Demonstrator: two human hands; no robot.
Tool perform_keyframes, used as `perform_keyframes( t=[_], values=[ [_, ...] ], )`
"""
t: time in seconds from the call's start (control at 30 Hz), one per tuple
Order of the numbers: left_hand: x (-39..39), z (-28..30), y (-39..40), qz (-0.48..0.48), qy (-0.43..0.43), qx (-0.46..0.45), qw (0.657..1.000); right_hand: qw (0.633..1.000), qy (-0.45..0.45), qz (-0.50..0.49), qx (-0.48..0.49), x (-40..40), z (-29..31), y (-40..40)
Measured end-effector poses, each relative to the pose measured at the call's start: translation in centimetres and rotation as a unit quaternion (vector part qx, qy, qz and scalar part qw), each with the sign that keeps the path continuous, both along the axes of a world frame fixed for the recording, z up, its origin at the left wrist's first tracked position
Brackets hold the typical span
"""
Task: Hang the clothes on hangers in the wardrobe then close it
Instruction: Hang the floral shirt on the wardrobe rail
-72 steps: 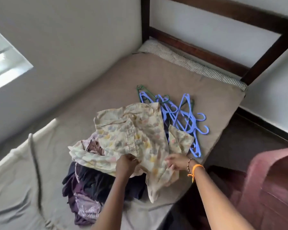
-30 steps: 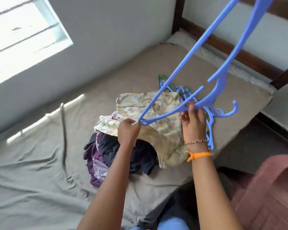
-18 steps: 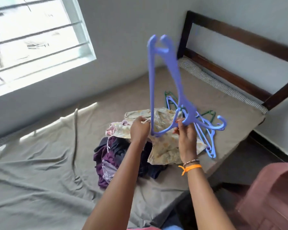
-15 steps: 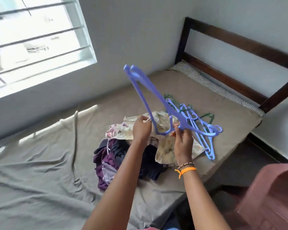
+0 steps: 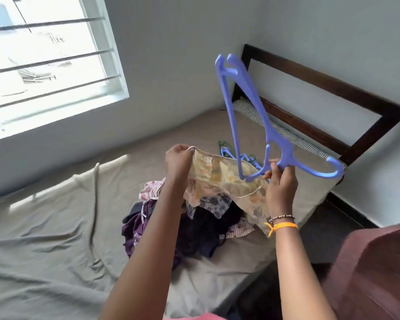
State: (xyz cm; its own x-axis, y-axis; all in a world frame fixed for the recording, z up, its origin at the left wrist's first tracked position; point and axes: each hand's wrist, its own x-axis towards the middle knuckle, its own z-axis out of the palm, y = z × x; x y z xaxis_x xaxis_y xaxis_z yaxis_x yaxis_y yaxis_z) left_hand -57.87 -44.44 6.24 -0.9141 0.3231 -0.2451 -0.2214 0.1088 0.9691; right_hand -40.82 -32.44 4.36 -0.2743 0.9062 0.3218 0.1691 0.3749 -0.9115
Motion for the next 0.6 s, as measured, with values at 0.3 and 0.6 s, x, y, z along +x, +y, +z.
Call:
perform_keyframes(
  t=[0.3,0.6],
  values=[
    [2.3,0.3,3.1,-0.042,-0.021,0.003,0.999,0.998,0.012,0.05,0.021,-1.6,1.2,-1.7],
    [2.4,-1.1,3.9,-0.032,-0.037,0.003,0.999,0.998,0.05,-0.047,-0.013,-0.9,-0.2,-4.0]
  ],
)
